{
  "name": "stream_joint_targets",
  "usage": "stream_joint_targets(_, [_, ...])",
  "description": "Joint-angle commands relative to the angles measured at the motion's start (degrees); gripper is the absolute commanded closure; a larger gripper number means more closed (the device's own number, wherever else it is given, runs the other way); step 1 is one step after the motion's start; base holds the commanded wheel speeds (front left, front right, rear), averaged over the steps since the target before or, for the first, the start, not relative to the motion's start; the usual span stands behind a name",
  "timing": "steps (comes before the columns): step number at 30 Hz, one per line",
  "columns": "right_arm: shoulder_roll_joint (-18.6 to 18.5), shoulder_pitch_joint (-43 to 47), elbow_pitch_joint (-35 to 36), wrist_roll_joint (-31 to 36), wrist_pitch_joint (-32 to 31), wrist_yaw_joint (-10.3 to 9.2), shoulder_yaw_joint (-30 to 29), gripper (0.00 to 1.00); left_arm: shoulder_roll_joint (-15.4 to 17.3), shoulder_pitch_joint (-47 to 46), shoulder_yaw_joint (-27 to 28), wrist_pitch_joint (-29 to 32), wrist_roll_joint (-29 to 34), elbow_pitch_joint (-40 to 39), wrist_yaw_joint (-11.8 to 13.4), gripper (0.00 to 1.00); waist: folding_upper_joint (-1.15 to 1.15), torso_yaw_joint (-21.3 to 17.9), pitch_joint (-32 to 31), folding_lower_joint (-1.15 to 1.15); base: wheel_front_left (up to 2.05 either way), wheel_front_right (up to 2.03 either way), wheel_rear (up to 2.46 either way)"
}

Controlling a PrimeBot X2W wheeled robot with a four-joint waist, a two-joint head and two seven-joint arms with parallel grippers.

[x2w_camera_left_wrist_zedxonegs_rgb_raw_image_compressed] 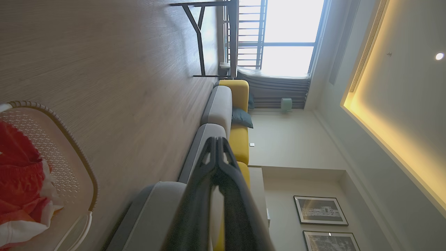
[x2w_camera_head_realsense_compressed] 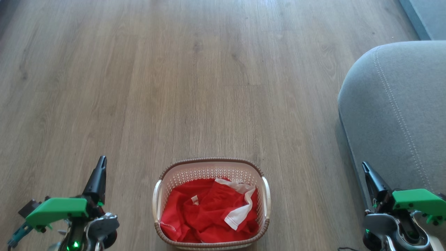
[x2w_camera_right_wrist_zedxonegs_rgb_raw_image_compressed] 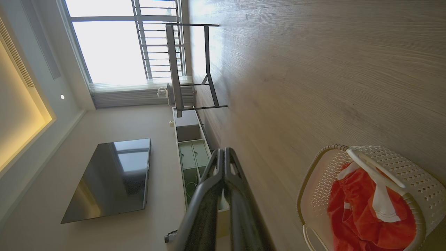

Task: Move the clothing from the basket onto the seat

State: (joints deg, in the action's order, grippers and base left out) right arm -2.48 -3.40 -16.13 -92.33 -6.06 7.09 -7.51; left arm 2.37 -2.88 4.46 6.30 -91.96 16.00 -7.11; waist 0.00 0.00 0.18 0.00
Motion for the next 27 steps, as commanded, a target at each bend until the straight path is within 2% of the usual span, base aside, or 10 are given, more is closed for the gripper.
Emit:
stream_joint_targets(1, [-0.4, -2.8, 2.1, 0.1, -0.4, 0.40, 1.0, 1.00, 0.5, -3.3, 2.0, 0.2, -0.2, -2.0, -0.4, 1.00, 0.00, 0.0, 0.0, 0.00, 0.00, 0.00, 0.00])
stream_joint_targets(27, [-0.4, -2.8, 2.1, 0.1, -0.4, 0.40, 1.0, 1.00, 0.5, -3.3, 2.0, 0.2, -0.2, -2.0, -0.4, 1.00, 0.00, 0.0, 0.0, 0.00, 0.00, 0.00, 0.00])
